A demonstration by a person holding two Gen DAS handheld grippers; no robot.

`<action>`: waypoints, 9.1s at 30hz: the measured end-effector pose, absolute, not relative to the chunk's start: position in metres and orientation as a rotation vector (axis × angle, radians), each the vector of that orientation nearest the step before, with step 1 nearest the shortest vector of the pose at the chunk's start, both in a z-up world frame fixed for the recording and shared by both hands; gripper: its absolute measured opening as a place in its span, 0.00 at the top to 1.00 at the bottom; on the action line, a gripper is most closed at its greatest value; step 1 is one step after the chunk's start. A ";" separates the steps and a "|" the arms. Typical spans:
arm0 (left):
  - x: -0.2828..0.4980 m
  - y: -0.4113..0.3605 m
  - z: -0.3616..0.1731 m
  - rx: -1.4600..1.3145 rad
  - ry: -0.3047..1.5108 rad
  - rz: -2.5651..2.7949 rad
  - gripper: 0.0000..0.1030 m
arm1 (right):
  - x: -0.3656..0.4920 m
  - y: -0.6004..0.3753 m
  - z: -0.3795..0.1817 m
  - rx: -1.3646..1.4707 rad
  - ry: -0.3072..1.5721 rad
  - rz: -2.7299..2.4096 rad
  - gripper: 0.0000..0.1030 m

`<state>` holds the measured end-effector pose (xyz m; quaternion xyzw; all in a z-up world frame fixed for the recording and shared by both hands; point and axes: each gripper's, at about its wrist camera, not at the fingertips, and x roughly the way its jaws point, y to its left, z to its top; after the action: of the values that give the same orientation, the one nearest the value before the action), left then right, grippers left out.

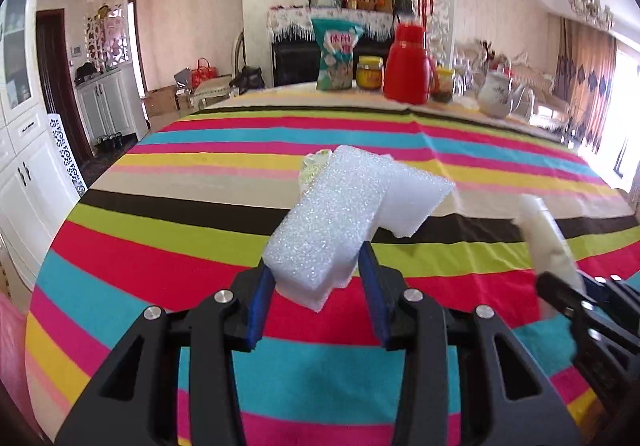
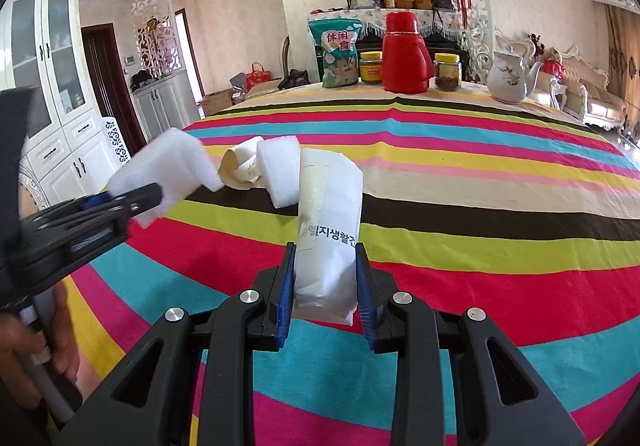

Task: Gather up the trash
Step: 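Carry the foam block and paper pack to the pink bin, then open both grippers over the pink bin to drop the foam and paper, then move both tools back over the striped table, then grasp the last foam block with the right gripper while the left gripper grasps the printed paper cup, then carry the foam block and paper cup to the pink bin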

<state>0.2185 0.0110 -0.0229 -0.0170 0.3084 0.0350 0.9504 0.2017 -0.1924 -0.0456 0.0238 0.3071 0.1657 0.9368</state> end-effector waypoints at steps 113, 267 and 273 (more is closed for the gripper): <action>-0.077 0.405 -0.020 -0.141 0.505 0.812 0.07 | 0.090 0.208 -0.006 -0.260 0.571 1.128 0.23; -0.042 0.298 0.007 -0.135 0.464 0.498 0.83 | 0.091 0.135 0.021 -0.247 0.550 1.044 0.47; -0.075 0.356 0.004 -0.160 0.475 0.630 0.83 | 0.073 0.192 0.020 -0.264 0.550 1.118 0.47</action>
<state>-0.0751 0.3556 0.0045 -0.0780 0.2309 0.3066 0.9201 0.0732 0.1921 0.0202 -0.1233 0.2568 0.5218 0.8041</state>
